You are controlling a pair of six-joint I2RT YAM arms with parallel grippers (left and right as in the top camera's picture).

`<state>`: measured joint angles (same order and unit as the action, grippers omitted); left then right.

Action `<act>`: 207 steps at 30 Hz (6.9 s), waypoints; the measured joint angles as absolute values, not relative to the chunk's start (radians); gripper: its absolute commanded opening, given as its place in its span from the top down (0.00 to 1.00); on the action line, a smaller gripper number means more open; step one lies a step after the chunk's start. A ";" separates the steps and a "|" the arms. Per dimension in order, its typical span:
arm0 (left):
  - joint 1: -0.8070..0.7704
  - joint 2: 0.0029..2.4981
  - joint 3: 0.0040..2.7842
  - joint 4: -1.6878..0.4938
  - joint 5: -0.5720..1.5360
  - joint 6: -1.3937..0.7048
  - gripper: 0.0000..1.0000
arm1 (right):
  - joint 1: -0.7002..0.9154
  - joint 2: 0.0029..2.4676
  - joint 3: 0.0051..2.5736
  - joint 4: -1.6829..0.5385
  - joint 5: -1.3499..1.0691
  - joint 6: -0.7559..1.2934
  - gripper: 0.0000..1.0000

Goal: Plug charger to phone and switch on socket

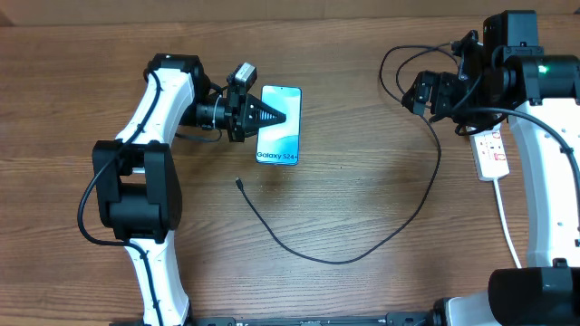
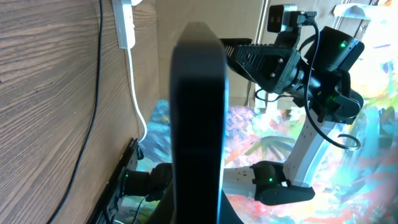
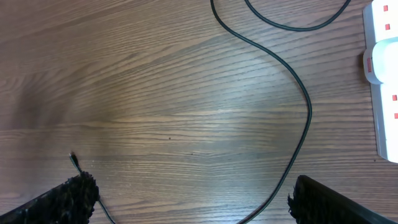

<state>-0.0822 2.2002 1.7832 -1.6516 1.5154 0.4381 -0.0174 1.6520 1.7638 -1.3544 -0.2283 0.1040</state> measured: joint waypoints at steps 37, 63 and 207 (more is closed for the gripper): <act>0.157 2.200 1.783 -1.684 1.483 0.445 0.96 | 0.470 1.866 1.670 -1.184 -0.350 0.047 0.78; 0.565 2.200 1.783 -1.684 1.484 0.419 0.96 | 0.904 2.145 1.642 -0.779 -0.199 0.067 0.53; 0.452 2.200 1.783 -1.687 1.497 0.526 0.96 | 0.389 2.112 1.714 -1.212 -1.109 -0.371 0.96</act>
